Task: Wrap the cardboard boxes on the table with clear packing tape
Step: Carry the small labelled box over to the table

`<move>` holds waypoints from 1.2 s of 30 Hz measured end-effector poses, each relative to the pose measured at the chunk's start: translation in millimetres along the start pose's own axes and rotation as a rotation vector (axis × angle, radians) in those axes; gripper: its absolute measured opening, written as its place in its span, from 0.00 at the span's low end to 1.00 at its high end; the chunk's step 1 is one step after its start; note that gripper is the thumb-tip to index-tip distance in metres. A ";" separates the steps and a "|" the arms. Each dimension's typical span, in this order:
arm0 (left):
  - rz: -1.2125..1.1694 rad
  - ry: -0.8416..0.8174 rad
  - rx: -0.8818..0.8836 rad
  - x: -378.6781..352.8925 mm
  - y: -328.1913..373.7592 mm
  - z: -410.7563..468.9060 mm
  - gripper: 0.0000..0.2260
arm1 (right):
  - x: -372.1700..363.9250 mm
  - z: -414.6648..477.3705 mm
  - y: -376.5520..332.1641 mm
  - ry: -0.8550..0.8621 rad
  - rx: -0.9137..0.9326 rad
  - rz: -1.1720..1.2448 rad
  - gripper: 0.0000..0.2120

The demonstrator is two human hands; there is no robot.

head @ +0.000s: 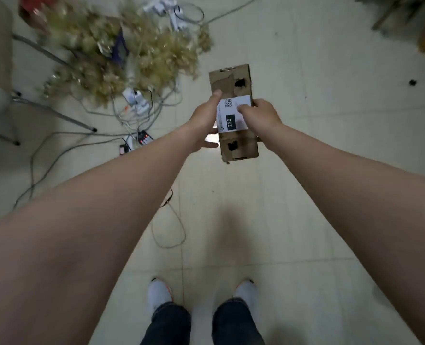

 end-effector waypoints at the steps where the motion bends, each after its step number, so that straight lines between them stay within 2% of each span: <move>1: -0.002 0.013 -0.031 1.8 28.1 -17.6 0.22 | 16.7 -5.8 -30.8 0.011 0.036 -0.004 0.16; 7: -0.059 0.088 -0.201 23.3 182.8 -110.5 0.23 | 96.3 -32.4 -195.5 0.080 0.197 0.056 0.19; 12: -0.123 0.130 -0.259 47.8 268.4 -137.9 0.22 | 121.9 -14.2 -286.5 0.091 0.243 0.095 0.20; 19: -0.140 0.143 -0.266 91.1 377.6 -81.8 0.23 | 121.8 81.2 -381.8 0.033 0.233 0.079 0.17; 24: -0.146 0.137 -0.248 126.6 475.6 -35.0 0.22 | 137.2 157.3 -462.1 0.008 0.194 0.091 0.11; 36: -0.199 0.180 -0.318 177.1 711.0 51.7 0.19 | 198.5 337.1 -645.0 -0.115 0.266 0.088 0.11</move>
Point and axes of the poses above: each hand's wrist, its own z-axis towards the middle knuckle, its own x-axis out of the back of the hand, y = z × x, the point moved 2 cm from there along z, towards the middle knuckle, and after that the axes turned 6 degrees about x, right-handed, at the moved point
